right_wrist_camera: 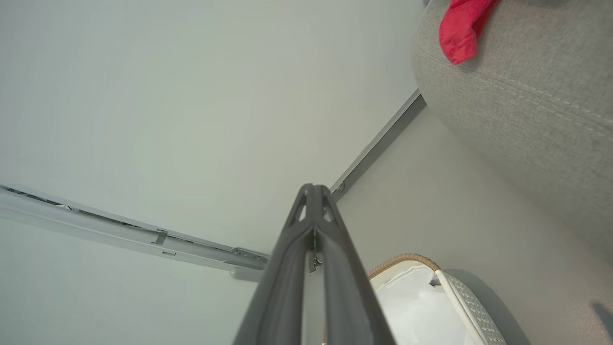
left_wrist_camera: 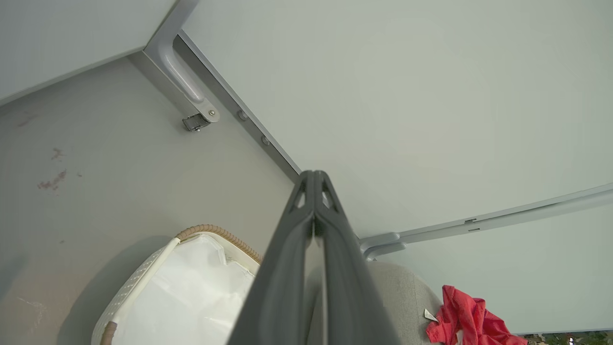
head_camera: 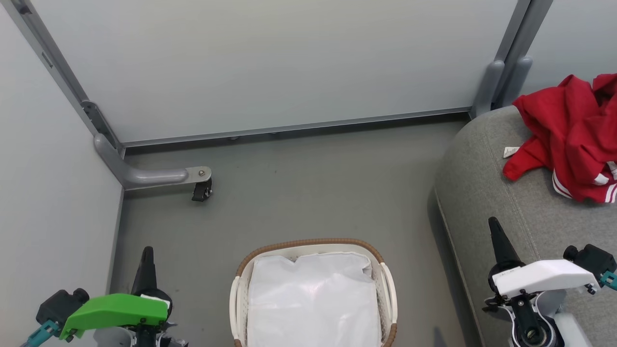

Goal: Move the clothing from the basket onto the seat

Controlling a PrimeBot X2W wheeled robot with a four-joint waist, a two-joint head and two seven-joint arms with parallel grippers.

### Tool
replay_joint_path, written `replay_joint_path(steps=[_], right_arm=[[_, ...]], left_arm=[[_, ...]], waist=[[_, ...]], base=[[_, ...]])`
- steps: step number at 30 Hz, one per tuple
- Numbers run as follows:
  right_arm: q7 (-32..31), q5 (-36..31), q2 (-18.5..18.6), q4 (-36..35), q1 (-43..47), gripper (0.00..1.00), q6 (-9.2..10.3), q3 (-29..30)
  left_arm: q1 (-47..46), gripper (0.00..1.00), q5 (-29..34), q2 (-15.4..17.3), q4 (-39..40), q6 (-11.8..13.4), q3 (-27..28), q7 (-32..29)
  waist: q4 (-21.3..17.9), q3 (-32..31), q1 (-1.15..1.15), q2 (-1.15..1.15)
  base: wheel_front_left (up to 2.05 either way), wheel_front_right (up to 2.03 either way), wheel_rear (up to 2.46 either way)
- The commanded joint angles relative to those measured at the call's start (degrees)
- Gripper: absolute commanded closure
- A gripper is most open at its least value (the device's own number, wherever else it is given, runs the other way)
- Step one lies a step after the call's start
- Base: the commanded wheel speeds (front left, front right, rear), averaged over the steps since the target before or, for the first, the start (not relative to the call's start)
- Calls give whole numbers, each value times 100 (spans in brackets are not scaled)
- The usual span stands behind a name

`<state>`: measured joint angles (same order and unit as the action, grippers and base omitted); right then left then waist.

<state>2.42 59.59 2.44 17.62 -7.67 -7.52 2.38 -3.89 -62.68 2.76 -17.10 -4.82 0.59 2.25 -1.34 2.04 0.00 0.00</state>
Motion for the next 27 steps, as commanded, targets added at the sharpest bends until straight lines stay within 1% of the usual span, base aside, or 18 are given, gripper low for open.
replay_joint_path(steps=[1, 27], right_arm=[[-52, 166, 35, -80, 1, 100, 2, 34], [-447, 1577, 45, -218, 85, 100, 3, 213]], left_arm=[[-137, 100, -159, 14, 70, -42, 56, -32], [-202, 100, -1436, 16, 184, -149, 303, -419]], waist=[[3, -4, 0, 0], [53, -73, 0, 0]], base=[[0, 0, 0], [0, 0, 0]])
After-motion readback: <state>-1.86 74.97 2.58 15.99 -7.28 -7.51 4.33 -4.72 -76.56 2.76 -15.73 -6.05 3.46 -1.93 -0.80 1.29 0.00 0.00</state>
